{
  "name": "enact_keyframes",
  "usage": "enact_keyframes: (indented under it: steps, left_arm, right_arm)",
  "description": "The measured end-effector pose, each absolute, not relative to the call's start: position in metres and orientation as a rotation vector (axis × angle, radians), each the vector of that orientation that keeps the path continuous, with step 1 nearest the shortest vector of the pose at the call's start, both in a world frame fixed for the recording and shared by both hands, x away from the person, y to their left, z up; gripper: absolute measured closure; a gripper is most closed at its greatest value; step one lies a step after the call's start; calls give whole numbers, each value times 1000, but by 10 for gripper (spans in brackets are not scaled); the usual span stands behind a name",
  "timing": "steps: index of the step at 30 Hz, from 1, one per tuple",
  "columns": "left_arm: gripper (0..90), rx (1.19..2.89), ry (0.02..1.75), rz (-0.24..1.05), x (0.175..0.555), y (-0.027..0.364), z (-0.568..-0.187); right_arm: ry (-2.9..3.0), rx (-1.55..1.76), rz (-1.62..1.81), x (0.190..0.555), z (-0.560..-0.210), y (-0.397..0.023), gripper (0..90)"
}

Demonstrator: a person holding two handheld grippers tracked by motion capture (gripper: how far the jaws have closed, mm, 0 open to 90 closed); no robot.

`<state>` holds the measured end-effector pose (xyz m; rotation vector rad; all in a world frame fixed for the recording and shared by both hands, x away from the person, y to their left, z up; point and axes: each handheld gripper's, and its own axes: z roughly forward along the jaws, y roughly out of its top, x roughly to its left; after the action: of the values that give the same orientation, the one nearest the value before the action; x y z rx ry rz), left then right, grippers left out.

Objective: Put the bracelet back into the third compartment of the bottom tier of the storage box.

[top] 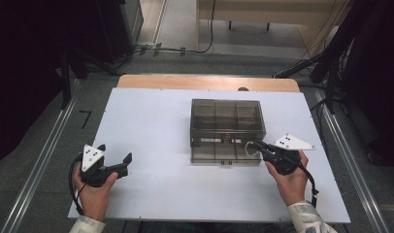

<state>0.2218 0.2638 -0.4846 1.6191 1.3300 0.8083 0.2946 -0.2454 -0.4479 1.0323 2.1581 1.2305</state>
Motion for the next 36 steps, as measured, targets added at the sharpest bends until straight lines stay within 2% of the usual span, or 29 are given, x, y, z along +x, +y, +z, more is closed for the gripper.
enact_keyframes:
  steps: [36]
  left_arm:
    - [31, 1623, 1330, 809, 221, 265, -484]
  right_arm:
    - [2263, 1141, 1024, 311, -477, -243, 835]
